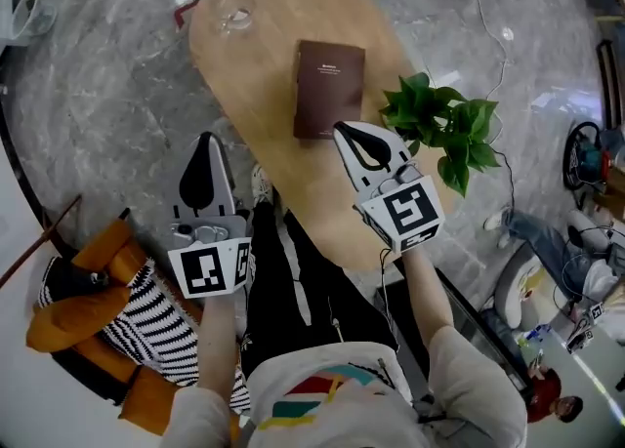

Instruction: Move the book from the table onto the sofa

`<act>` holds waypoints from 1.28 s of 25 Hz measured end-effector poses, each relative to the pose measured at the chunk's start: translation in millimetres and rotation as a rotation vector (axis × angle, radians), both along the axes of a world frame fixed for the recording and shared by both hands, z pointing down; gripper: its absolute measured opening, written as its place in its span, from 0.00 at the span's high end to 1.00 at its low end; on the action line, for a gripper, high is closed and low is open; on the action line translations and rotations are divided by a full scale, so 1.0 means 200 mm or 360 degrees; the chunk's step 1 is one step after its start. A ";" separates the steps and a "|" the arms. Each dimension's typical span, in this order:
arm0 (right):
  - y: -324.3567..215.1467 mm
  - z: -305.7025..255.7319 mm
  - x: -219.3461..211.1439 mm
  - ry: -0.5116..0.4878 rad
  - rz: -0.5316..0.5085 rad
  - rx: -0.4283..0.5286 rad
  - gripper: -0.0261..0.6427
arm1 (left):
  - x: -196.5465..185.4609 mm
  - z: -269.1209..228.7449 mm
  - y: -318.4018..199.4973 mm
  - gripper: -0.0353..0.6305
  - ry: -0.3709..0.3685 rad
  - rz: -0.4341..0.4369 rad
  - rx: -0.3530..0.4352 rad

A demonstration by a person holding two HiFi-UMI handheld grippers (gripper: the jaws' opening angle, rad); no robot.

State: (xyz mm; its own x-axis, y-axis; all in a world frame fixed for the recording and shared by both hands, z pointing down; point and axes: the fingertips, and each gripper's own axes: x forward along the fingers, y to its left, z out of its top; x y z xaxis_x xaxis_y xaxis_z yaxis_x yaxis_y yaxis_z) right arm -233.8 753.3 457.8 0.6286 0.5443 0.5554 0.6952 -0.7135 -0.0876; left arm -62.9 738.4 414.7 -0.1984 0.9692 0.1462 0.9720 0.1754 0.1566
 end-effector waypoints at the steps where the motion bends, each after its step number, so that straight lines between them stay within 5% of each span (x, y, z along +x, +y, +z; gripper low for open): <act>1: 0.00 0.13 0.00 -0.0039 -0.0006 0.0039 0.94 | 0.02 0.11 0.00 0.94 -0.0030 -0.0025 0.0030; 9: 0.04 0.96 -0.05 -0.0381 0.0008 0.0297 0.94 | 0.05 0.84 -0.09 0.93 -0.0190 0.0032 0.0293; 12: 0.03 1.10 -0.09 -0.0519 -0.0037 0.0361 0.94 | 0.01 0.99 -0.15 0.77 -0.0294 0.0105 0.0376; 16: 0.00 1.22 -0.08 -0.0624 -0.0104 0.0409 0.94 | 0.02 1.07 -0.18 0.74 -0.0302 0.0107 0.0398; 26: -0.10 1.23 0.20 -0.0569 -0.0275 0.0410 0.94 | -0.01 1.26 -0.27 0.53 -0.0477 0.0209 0.0563; 32: -0.14 1.24 0.32 -0.0518 -0.0311 0.0428 0.94 | 0.01 1.36 -0.34 0.51 -0.0560 0.0233 0.0656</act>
